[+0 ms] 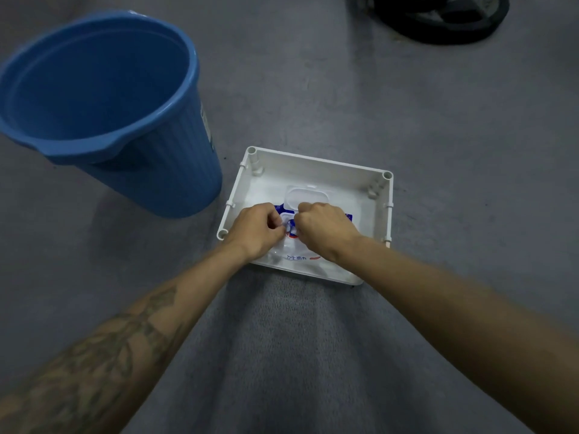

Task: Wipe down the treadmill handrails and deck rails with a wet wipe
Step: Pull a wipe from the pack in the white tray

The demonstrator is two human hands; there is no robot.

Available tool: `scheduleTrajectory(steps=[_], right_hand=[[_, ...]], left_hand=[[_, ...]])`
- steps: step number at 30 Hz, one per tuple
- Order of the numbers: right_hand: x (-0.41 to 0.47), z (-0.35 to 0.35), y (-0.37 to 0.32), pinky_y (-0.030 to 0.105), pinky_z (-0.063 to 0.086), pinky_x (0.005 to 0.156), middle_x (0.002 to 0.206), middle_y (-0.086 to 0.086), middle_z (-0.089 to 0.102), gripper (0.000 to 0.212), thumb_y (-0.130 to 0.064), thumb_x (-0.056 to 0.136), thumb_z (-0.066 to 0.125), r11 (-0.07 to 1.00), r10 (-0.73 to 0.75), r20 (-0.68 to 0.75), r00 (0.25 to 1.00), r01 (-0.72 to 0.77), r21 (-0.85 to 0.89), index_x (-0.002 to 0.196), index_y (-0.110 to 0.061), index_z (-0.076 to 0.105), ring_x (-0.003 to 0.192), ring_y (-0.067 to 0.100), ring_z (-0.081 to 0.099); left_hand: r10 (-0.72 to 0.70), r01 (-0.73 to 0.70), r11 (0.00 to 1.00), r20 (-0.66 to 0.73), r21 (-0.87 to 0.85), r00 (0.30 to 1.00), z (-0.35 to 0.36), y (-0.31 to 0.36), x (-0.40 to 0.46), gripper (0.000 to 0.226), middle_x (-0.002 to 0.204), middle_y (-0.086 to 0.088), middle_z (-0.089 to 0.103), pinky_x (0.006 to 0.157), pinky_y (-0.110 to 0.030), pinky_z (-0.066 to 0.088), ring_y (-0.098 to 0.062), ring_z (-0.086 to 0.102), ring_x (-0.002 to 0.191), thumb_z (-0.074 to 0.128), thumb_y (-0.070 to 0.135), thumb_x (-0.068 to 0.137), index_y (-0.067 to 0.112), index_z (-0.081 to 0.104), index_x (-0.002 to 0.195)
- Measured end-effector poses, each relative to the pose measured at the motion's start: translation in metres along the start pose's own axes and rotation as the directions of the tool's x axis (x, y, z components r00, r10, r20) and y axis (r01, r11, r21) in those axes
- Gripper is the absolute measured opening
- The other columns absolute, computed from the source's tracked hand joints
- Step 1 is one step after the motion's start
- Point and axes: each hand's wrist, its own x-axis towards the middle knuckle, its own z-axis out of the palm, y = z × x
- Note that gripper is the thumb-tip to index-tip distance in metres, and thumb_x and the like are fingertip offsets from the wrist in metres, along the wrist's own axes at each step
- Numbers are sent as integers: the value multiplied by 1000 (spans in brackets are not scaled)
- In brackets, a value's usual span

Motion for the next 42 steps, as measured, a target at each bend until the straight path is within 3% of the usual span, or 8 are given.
scheduleTrajectory(steps=[11, 16, 20, 24, 28, 35, 39, 42], right_hand=[[-8, -7, 8, 33, 39, 72, 112, 8, 60, 22, -19, 103, 58, 996, -4, 8, 1000, 3, 88, 114, -5, 71, 98, 29, 60], [-5, -4, 0, 33, 35, 72, 116, 9, 61, 25, -16, 102, 55, 999, -2, -2, 1000, 2, 39, 118, -2, 69, 103, 29, 60], [-5, -7, -2, 32, 36, 73, 115, 11, 63, 25, -14, 98, 58, 998, 7, 23, 1000, -9, 57, 118, -1, 67, 89, 25, 52], [-8, -12, 5, 33, 37, 71, 106, 11, 65, 14, -13, 93, 58, 993, 42, 13, 999, -43, 114, 103, -6, 66, 80, 26, 49], [-12, -12, 15, 39, 51, 70, 85, 10, 69, 7, -11, 85, 63, 941, 127, -85, 988, -93, 324, 87, -6, 65, 77, 30, 62], [-11, -3, 27, 33, 53, 66, 79, -2, 67, 6, -18, 92, 60, 663, 346, -52, 937, -205, 720, 97, -16, 57, 75, 19, 65], [-14, 0, 23, 38, 55, 73, 90, -6, 66, 37, -32, 89, 65, 641, 256, 27, 966, -190, 744, 121, -22, 50, 83, 17, 65], [-10, 1, 18, 36, 49, 74, 94, -4, 66, 50, -45, 84, 76, 712, 261, 36, 965, -218, 667, 121, -20, 53, 86, 18, 62]], left_hand=[[17, -17, 1000, -3, 12, 1000, 1, -1, -1, 17, 90, -1, 69, 83, -41, 55, -20, 64, 87, 72, 25, 95, 11, 66, 87], [14, -14, 1000, -5, 6, 1000, 1, -3, 0, 19, 83, 8, 65, 73, -29, 52, -12, 61, 80, 75, 22, 91, 19, 61, 78], [22, -22, 1000, 6, 2, 1000, 1, -3, -1, 20, 83, 6, 65, 74, -31, 52, -10, 61, 80, 74, 22, 92, 19, 60, 78], [46, -47, 999, 17, 29, 999, 1, -5, -1, 20, 88, 0, 67, 75, -33, 53, -15, 62, 83, 73, 25, 95, 14, 62, 84], [51, -52, 997, 13, 60, 999, 1, -6, 0, 18, 88, 1, 65, 72, -29, 50, -14, 60, 81, 73, 22, 94, 14, 61, 83], [41, -42, 997, 16, 60, 999, 0, -3, 0, 13, 89, -2, 65, 77, -35, 51, -20, 61, 85, 72, 14, 90, 11, 62, 84], [42, -42, 999, 19, 7, 999, -1, -2, -2, 9, 89, 1, 67, 82, -39, 55, -22, 65, 88, 71, 12, 90, 14, 62, 89], [50, -50, 998, 20, -32, 999, -2, -2, -4, 15, 89, 3, 67, 85, -41, 56, -19, 65, 87, 72, 14, 90, 21, 59, 90]])
